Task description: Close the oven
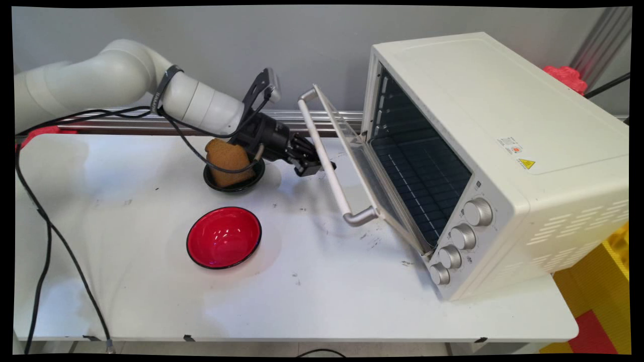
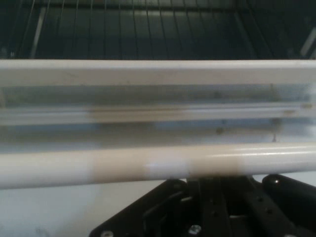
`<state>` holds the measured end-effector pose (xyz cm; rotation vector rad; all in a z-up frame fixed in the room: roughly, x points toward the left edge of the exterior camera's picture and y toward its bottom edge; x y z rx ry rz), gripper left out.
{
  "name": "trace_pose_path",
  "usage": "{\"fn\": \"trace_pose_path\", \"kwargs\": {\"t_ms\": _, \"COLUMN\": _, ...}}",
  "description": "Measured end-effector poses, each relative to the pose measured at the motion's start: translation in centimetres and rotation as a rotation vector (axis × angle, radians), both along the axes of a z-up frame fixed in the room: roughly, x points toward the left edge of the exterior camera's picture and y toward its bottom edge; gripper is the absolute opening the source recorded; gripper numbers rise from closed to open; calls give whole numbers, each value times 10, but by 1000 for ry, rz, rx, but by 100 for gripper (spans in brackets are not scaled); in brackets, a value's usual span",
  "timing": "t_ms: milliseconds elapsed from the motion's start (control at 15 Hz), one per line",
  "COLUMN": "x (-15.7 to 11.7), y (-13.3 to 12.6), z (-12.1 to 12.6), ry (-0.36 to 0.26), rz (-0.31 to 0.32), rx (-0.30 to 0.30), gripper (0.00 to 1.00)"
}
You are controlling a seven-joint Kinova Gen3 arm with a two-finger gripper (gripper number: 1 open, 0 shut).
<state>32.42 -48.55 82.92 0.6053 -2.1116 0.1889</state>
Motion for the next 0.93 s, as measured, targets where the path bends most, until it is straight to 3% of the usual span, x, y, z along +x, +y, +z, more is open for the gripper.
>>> {"fn": "trace_pose_path", "kwargs": {"t_ms": 933, "x": -34, "y": -20, "z": 17, "ry": 87, "rz": -11, "rx": -40, "gripper": 0}}
